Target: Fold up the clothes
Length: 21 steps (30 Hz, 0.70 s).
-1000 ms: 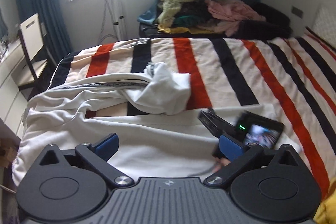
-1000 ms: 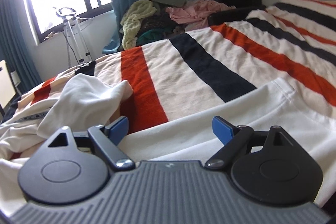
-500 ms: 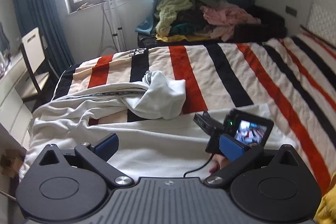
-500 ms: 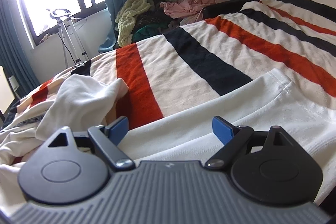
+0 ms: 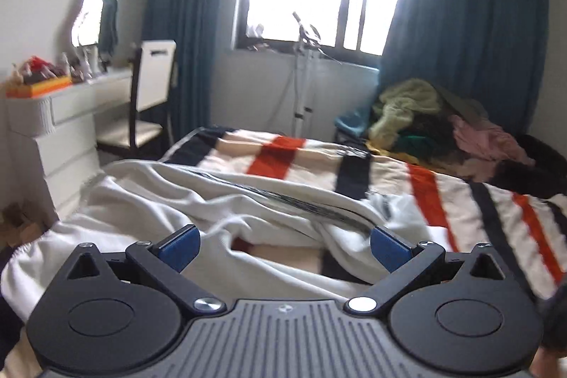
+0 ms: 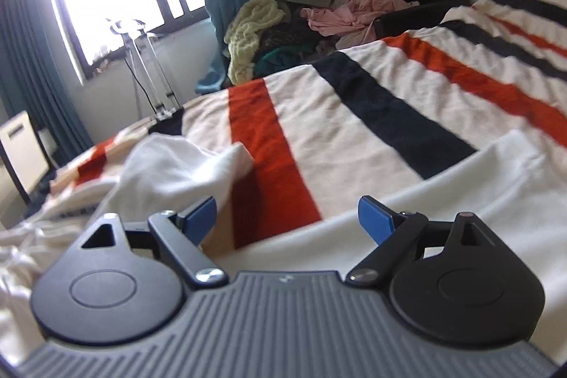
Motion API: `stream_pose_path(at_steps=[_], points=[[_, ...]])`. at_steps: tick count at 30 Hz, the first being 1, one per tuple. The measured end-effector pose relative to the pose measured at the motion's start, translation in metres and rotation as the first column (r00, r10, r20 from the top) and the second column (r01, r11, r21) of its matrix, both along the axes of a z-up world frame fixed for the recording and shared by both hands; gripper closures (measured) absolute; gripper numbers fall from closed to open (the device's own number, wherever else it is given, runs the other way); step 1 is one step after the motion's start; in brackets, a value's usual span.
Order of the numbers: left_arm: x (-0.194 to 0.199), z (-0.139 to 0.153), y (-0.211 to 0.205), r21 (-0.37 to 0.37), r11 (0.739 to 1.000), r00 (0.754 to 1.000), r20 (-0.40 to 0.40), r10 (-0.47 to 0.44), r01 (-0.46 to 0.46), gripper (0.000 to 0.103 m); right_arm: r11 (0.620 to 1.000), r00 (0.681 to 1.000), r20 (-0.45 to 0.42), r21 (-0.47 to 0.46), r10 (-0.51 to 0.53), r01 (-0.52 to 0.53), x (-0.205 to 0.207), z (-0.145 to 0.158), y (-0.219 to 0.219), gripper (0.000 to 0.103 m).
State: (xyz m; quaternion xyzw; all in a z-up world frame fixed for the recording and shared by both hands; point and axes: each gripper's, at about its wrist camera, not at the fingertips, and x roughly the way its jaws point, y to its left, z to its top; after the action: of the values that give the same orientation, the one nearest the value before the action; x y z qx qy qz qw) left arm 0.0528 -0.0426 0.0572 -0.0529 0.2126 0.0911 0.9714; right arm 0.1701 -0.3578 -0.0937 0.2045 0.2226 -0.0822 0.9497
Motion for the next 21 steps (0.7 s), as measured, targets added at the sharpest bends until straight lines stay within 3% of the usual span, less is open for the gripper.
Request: stream_pose_path(at_steps=[7, 12, 14, 18, 21], points=[[0.041, -0.08, 0.016, -0.007, 0.997, 0.994, -0.077, -0.082, 0.082, 0.0, 0.985, 0.985, 0.057, 0.056, 0.16, -0.163, 0.072, 0.0, 0.029, 0.015], [0.061, -0.12, 0.014, 0.071, 0.994, 0.989, -0.131, -0.069, 0.079, 0.0, 0.955, 0.959, 0.066, 0.087, 0.277, -0.282, 0.118, -0.003, 0.056, 0.015], [0.066, -0.127, 0.011, 0.089, 0.991, 0.989, -0.122, -0.085, 0.097, 0.0, 0.955, 0.956, 0.035, 0.057, 0.291, -0.292, 0.129, -0.008, 0.068, 0.016], [0.067, -0.135, 0.006, 0.12, 0.985, 0.989, -0.092, -0.116, 0.126, 0.0, 0.96, 0.96, -0.02, -0.026, 0.28, -0.281, 0.135, -0.021, 0.083, 0.061], [0.065, -0.136, 0.004, 0.122, 0.983, 0.988, -0.087, -0.128, 0.138, 0.0, 0.973, 0.973, 0.015, -0.024, 0.232, -0.232, 0.124, -0.017, 0.072, 0.082]])
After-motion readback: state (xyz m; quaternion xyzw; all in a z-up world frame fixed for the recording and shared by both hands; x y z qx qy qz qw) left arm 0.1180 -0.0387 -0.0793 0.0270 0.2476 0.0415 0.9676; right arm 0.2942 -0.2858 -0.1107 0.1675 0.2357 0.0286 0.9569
